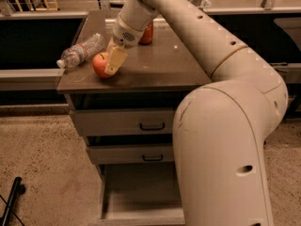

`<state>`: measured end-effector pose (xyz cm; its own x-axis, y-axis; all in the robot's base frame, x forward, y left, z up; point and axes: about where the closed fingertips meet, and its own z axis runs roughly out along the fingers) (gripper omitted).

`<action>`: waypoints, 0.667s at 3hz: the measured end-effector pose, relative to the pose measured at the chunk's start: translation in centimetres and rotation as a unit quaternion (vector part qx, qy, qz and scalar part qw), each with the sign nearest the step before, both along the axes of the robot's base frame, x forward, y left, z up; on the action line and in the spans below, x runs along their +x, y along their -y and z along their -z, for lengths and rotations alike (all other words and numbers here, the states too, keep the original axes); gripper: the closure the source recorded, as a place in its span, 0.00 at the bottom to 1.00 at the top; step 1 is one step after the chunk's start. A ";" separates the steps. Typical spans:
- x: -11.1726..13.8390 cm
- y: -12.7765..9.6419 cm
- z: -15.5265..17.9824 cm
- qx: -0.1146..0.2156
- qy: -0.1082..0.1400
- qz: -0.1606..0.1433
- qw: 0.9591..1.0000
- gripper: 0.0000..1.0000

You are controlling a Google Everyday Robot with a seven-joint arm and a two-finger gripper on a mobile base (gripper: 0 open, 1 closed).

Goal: Place apple into bottom drawer

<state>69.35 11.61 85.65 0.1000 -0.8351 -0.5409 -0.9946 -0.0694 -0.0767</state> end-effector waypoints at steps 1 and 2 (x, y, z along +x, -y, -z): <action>-4.4 1.5 -2.5 0.021 0.008 -0.079 0.997 1.00; -9.9 6.2 -5.7 0.006 0.053 -0.103 0.993 1.00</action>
Offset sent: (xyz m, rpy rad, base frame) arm -0.2112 -0.1433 0.0326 -0.1643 -0.1178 0.2808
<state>59.45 5.39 91.34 0.3256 -0.7846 -0.5276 -0.9455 -0.2699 -0.1821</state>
